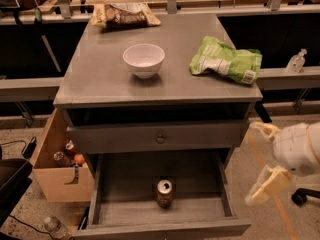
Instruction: Pick orange can from middle drawer and place on counter
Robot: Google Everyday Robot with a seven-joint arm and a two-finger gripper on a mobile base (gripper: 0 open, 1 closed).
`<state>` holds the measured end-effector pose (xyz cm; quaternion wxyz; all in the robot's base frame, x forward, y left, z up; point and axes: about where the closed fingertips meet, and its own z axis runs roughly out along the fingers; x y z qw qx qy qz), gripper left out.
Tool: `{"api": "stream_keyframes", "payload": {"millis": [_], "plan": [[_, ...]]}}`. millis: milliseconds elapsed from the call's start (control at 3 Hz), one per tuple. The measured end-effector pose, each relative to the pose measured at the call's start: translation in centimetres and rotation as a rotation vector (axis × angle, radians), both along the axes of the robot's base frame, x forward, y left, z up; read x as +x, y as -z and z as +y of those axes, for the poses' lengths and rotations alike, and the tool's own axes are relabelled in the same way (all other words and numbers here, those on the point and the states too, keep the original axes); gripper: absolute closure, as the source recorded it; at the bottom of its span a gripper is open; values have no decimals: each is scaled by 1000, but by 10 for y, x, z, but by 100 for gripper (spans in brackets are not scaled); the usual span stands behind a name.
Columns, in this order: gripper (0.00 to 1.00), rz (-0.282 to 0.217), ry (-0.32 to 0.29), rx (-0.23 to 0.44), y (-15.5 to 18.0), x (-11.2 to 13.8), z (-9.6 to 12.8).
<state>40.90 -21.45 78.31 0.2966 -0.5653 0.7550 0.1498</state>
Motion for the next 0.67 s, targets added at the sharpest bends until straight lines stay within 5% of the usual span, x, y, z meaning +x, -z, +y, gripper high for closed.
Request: {"api": "stream_keyframes", "payload": {"millis": [333,667], "plan": [[0,-54,-3,270,39,-3,18],[0,-89,16,365,61,-13,3]]}}
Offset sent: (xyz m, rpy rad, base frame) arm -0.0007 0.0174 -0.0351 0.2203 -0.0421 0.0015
